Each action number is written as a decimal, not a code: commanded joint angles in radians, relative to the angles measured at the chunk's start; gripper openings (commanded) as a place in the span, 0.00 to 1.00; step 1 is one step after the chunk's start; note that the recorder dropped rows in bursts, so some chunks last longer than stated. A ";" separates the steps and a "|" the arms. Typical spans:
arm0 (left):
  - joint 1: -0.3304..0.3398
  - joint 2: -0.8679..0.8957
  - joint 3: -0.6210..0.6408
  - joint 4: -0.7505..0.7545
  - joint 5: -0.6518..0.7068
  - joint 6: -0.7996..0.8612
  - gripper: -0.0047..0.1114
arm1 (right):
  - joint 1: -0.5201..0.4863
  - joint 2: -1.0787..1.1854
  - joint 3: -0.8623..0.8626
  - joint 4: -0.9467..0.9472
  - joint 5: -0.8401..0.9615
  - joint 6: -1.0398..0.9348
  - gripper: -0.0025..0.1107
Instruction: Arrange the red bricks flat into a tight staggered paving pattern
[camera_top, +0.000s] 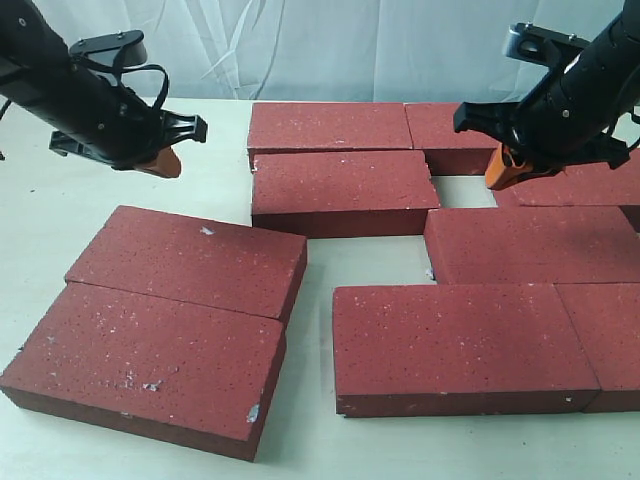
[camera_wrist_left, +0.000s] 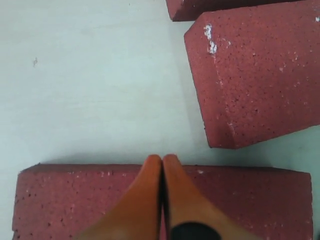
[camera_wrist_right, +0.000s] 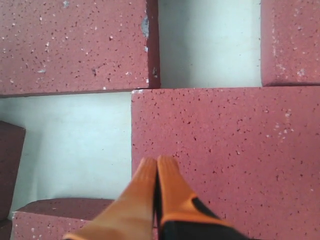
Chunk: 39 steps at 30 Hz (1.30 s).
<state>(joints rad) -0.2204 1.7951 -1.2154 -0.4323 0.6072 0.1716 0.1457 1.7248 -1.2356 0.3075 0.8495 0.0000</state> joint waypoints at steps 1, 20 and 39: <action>-0.001 0.051 0.003 -0.062 -0.059 0.049 0.04 | -0.006 -0.012 0.003 0.000 0.000 -0.007 0.02; -0.015 0.330 -0.295 -0.049 0.084 -0.024 0.04 | -0.006 -0.004 0.003 0.019 -0.020 -0.007 0.02; -0.109 0.463 -0.428 -0.106 0.056 -0.063 0.04 | -0.006 -0.004 0.003 0.019 -0.020 -0.007 0.02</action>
<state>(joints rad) -0.3193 2.2532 -1.6357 -0.5194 0.6879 0.1133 0.1457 1.7248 -1.2356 0.3250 0.8416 0.0000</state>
